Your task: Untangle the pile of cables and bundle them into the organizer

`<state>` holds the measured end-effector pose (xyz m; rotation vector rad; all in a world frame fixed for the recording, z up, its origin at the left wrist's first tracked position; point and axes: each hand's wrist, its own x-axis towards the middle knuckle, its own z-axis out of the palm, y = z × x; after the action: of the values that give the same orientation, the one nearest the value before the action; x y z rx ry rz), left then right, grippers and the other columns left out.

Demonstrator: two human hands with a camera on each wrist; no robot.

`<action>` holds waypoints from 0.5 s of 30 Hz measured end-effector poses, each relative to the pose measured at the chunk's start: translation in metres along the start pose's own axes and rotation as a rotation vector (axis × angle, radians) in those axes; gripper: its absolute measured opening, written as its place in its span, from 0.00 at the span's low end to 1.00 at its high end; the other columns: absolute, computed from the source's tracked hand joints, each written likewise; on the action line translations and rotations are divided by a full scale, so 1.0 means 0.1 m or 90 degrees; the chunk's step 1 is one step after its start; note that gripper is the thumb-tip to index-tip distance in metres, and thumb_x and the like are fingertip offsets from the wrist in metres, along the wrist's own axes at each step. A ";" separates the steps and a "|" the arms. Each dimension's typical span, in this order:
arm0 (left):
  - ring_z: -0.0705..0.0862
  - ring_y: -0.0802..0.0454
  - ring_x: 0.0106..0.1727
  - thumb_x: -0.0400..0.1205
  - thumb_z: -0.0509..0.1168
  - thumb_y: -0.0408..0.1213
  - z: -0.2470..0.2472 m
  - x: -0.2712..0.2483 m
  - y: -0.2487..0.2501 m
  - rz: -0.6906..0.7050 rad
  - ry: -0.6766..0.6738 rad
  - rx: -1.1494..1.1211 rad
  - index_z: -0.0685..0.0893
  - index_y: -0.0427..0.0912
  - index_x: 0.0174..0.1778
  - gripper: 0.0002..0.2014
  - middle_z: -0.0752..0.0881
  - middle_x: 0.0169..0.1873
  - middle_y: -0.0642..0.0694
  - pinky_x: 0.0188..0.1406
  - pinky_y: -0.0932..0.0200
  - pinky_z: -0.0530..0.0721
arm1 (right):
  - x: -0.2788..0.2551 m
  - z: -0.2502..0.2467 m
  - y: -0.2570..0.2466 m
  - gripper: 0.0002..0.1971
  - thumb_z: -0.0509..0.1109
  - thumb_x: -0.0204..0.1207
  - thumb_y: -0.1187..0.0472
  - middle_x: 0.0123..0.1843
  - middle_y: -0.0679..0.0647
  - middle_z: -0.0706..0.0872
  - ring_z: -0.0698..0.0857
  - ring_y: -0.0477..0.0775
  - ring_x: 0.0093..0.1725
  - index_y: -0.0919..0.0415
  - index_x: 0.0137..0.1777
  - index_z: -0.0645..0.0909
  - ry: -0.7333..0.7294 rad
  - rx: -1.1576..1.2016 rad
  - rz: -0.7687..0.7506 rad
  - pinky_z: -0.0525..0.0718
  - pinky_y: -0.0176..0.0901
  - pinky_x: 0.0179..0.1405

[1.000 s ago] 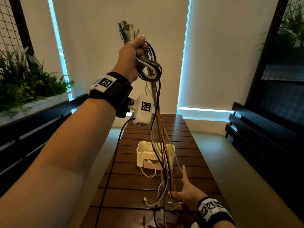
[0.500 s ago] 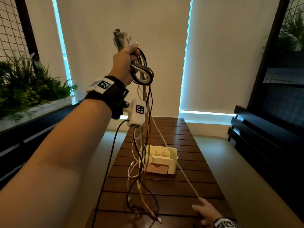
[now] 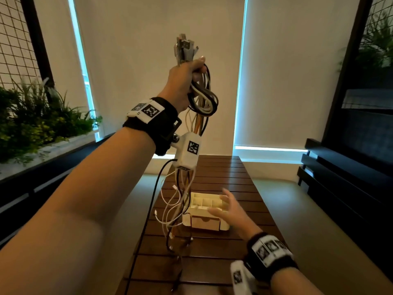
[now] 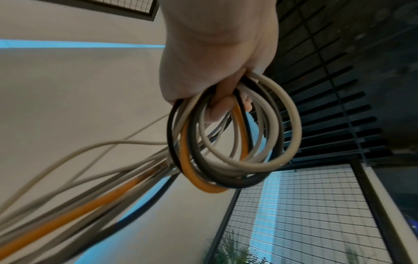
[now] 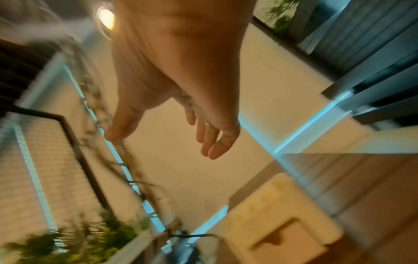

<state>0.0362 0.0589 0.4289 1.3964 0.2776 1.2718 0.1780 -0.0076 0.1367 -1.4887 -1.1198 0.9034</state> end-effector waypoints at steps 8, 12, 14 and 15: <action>0.66 0.61 0.11 0.83 0.63 0.35 0.38 -0.08 0.03 -0.015 -0.018 -0.122 0.77 0.39 0.31 0.13 0.72 0.15 0.53 0.11 0.69 0.65 | 0.13 0.69 0.14 0.37 0.78 0.67 0.60 0.58 0.50 0.82 0.83 0.53 0.56 0.53 0.74 0.64 0.091 0.050 0.044 0.83 0.53 0.60; 0.65 0.61 0.11 0.83 0.63 0.35 0.21 -0.05 -0.09 -0.007 0.047 -0.096 0.77 0.39 0.30 0.14 0.70 0.15 0.52 0.11 0.69 0.64 | 0.26 0.22 0.32 0.07 0.72 0.74 0.58 0.38 0.56 0.84 0.83 0.53 0.39 0.62 0.45 0.83 0.083 -0.202 0.206 0.81 0.45 0.43; 0.64 0.60 0.11 0.83 0.63 0.36 0.13 -0.05 -0.12 0.005 0.067 -0.096 0.77 0.39 0.30 0.15 0.68 0.13 0.54 0.11 0.68 0.64 | 0.34 -0.06 0.26 0.13 0.68 0.77 0.55 0.49 0.62 0.87 0.85 0.63 0.53 0.64 0.52 0.85 0.217 -0.369 0.166 0.80 0.48 0.49; 0.64 0.60 0.11 0.83 0.63 0.37 0.10 -0.05 -0.11 0.019 0.069 -0.103 0.77 0.39 0.30 0.15 0.68 0.13 0.54 0.11 0.67 0.65 | 0.36 -0.17 0.22 0.13 0.67 0.78 0.56 0.50 0.65 0.87 0.83 0.66 0.55 0.65 0.54 0.85 0.305 -0.372 0.102 0.80 0.49 0.49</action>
<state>0.0478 0.0526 0.4200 1.2004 0.2230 1.3654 0.2088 0.0211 0.1188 -2.1545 -0.9481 0.2823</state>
